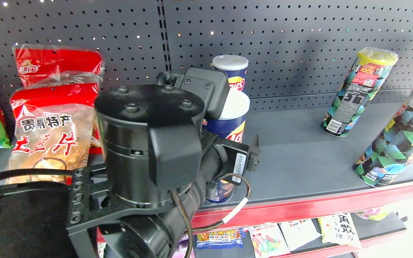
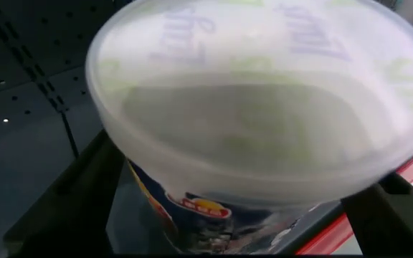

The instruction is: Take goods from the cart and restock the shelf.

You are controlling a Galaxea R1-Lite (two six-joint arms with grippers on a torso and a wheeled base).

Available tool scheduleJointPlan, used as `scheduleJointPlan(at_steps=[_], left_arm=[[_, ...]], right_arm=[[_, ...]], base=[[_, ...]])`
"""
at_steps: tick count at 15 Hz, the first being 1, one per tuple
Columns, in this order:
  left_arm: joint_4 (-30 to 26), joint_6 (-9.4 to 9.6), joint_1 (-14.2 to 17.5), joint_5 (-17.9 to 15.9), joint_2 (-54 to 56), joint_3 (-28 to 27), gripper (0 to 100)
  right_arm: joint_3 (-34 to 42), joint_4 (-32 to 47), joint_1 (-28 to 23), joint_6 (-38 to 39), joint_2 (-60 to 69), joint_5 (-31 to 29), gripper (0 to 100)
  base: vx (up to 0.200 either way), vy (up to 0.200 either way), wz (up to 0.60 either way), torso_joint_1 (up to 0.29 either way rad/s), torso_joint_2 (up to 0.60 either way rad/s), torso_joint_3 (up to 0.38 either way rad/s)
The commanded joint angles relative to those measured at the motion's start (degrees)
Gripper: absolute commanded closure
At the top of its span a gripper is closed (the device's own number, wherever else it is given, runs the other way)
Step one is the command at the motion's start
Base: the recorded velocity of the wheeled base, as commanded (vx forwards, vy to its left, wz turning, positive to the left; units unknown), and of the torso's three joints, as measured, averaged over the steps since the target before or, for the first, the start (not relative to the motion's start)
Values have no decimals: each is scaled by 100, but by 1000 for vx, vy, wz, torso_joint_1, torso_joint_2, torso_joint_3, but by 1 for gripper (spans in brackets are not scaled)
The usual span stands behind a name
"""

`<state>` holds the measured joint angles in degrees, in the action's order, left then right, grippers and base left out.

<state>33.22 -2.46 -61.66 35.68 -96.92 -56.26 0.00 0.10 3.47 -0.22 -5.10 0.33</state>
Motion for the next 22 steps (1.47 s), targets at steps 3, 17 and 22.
scheduleJointPlan(at_steps=[3,17,22], left_arm=[[-8,-61,-21,0,-3,1,100],[290,-105,1130,-4333,340,-263,100],[220,1011,1842,-6346,94,-280,100]], right_arm=[[0,-1,4,-4,-9,2,0],[0,-1,4,-4,-9,2,0],[0,-1,4,-4,-9,2,0]], base=[[0,0,0,0,0,0],[0,0,0,0,0,0],[0,0,0,0,0,0]])
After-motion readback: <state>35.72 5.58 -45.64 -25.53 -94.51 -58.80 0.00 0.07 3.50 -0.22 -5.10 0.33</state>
